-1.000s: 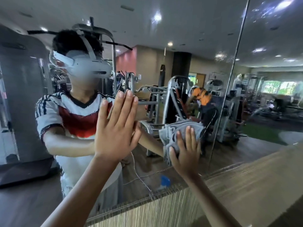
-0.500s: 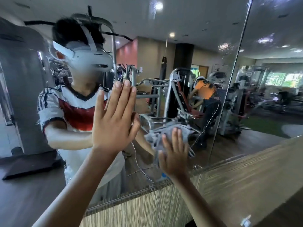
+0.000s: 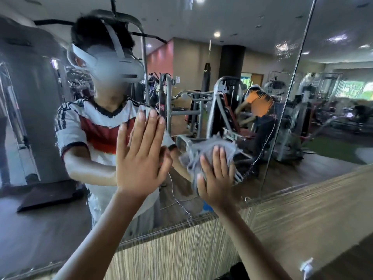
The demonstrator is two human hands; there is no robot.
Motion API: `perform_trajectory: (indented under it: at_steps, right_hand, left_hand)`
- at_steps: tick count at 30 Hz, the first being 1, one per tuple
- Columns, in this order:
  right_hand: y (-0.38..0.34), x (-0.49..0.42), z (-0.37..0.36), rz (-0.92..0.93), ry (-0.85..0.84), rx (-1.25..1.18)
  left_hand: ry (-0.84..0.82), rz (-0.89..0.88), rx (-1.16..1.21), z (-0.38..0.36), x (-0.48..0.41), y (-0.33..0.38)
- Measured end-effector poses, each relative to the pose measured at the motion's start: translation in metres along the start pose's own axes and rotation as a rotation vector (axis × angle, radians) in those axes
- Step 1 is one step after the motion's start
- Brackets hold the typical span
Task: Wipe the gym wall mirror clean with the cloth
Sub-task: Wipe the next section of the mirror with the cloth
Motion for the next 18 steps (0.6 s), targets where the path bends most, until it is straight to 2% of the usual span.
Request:
perform_trajectory:
  at_steps: [1,2,4,6,7,8,9,11,15,17,18]
  right_hand:
    - [0.009,0.025,-0.002,0.034,-0.029,0.016]
    - [0.024,0.043,-0.001,-0.029,-0.042,0.021]
    - [0.063,0.054,0.002,-0.389,0.015,-0.012]
    - [0.089,0.039,0.009,-0.827,0.161,-0.082]
    - [0.093,0.027,0.011,-0.989,0.235,-0.121]
    - [0.09,0.014,0.012,-1.09,0.279,-0.149]
    - [0.081,0.002,0.011,-1.11,0.291,-0.16]
    - [0.05,-0.019,0.01,-0.958,0.275,-0.142]
    - [-0.013,0.002,-0.001,-0.363,0.1,-0.076]
    - [-0.011,0.041,-0.008,-0.126,0.015,-0.05]
    - [0.0,0.059,-0.009,-0.097,-0.01,-0.037]
  left_hand:
    - [-0.011,-0.003,-0.008,-0.002,0.012,0.0]
    - [-0.022,-0.001,-0.014,-0.003,0.024,0.001]
    - [-0.017,0.019,-0.031,-0.004,0.033,0.002]
    - [-0.011,0.036,-0.047,-0.006,0.032,0.003]
    - [-0.011,0.034,-0.05,-0.007,0.032,0.003]
    - [-0.012,0.031,-0.051,-0.008,0.033,0.003]
    - [-0.011,0.032,-0.054,-0.008,0.034,0.003]
    - [-0.004,0.039,-0.064,-0.008,0.035,0.002]
    - [-0.029,0.037,-0.046,-0.008,0.035,0.0]
    - [-0.037,0.028,-0.051,-0.008,0.035,-0.001]
    - [-0.039,0.024,-0.054,-0.008,0.036,-0.001]
Point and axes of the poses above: each hand's wrist, its own x-axis away from the middle knuckle, its own z-axis out of the back of the hand, y = z × x, the point moved 8 cm from there along -x, towards the middle knuckle, and after that the axes turned 9 degrees about z, right-handed, at the moved point
